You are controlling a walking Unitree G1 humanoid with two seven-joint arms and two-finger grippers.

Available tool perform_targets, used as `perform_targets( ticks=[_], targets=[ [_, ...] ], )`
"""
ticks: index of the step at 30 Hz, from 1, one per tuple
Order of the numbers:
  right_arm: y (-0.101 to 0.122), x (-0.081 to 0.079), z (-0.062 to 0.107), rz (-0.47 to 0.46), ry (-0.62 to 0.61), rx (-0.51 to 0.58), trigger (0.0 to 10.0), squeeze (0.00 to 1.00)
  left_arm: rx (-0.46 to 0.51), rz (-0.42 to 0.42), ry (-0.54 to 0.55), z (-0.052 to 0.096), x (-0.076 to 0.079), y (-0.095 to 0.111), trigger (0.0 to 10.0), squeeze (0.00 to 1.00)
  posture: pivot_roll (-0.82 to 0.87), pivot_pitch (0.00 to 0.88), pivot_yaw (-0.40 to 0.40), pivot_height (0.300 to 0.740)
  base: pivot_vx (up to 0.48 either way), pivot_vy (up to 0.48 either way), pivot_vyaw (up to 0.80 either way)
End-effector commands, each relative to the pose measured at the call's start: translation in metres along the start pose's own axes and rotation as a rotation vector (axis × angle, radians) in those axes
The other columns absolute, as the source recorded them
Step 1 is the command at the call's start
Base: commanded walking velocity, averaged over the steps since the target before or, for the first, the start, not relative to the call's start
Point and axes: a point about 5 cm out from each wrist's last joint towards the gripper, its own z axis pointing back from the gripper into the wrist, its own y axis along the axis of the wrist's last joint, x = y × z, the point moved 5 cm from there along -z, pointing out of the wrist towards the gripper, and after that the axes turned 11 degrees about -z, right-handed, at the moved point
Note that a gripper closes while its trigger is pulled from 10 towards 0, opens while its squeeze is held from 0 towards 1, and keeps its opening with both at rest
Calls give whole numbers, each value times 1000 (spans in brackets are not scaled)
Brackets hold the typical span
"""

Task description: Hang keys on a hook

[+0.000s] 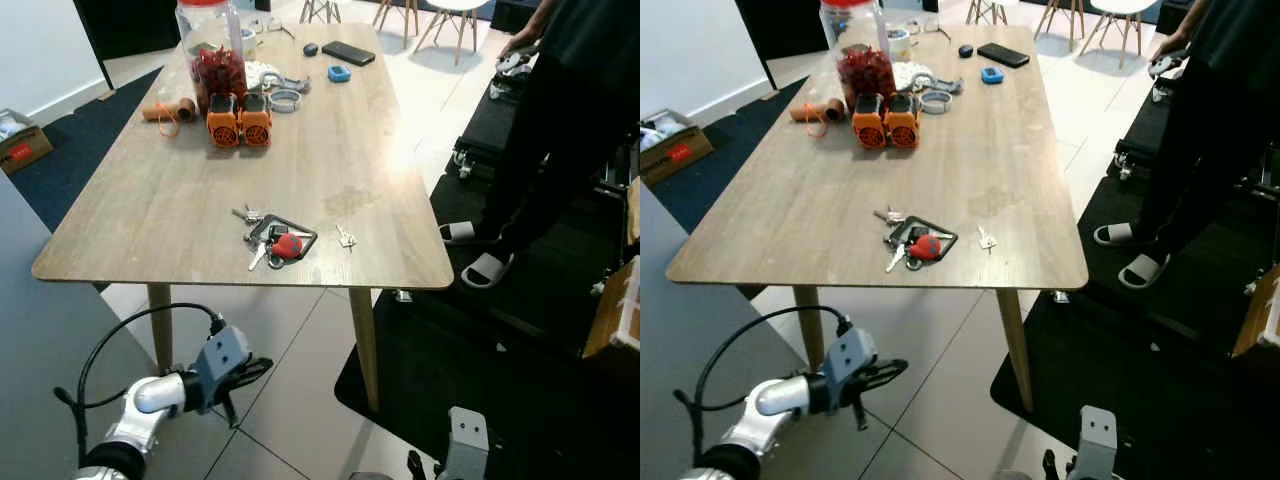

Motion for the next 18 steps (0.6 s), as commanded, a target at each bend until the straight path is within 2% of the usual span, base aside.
perform_targets(
  ticks=[1,3,4,6,7,8,10,11,12,13,14,15,18],
  targets=[
    [-3,1,1,-1,-3,-7,10000,0,27,-8,-33,4,-3,9,10000,43,27,73,5,740,0,0,0],
    [-3,2,1,1,-2,-7,10000,0,121,-26,-43,4,-11,39,10000,63,34,78,-1,740,0,0,0],
    [-3,2,1,1,-2,-7,10000,0,121,-26,-43,4,-11,39,10000,63,34,78,-1,740,0,0,0],
    [-2,2,1,5,0,-7,10000,0,316,-33,59,-7,-38,96,10000,4,37,80,-4,740,0,0,0],
    [-1,1,0,8,3,-6,10000,0,442,-10,139,-18,-57,135,10000,0,36,81,-4,740,0,0,0],
    [-1,1,0,8,3,-6,10000,0,442,-10,139,-18,-57,135,10000,0,36,81,-4,740,0,0,0],
    [0,0,0,10,5,-4,10000,0,485,-15,206,-30,-71,154,10000,0,33,82,-2,740,0,0,0],
    [0,0,0,10,5,-4,10000,0,485,-15,206,-30,-71,154,10000,0,33,82,-2,740,0,0,0],
    [1,-1,0,8,6,-1,10000,0,490,-6,263,-37,-81,160,10000,0,30,82,1,740,0,0,0],
    [1,-2,0,6,7,2,10000,0,447,11,339,-45,-94,158,10000,0,23,82,8,740,0,0,0],
    [1,-2,0,6,7,2,10000,0,447,11,339,-45,-94,158,10000,0,23,82,8,740,0,0,0],
    [2,-2,-1,-2,6,9,10000,0,312,-17,446,-59,-109,147,10000,0,16,82,15,740,0,0,0],
    [2,-1,0,-8,2,11,10000,0,173,-41,537,-65,-119,131,10000,0,16,82,15,740,0,0,0]
  ],
)
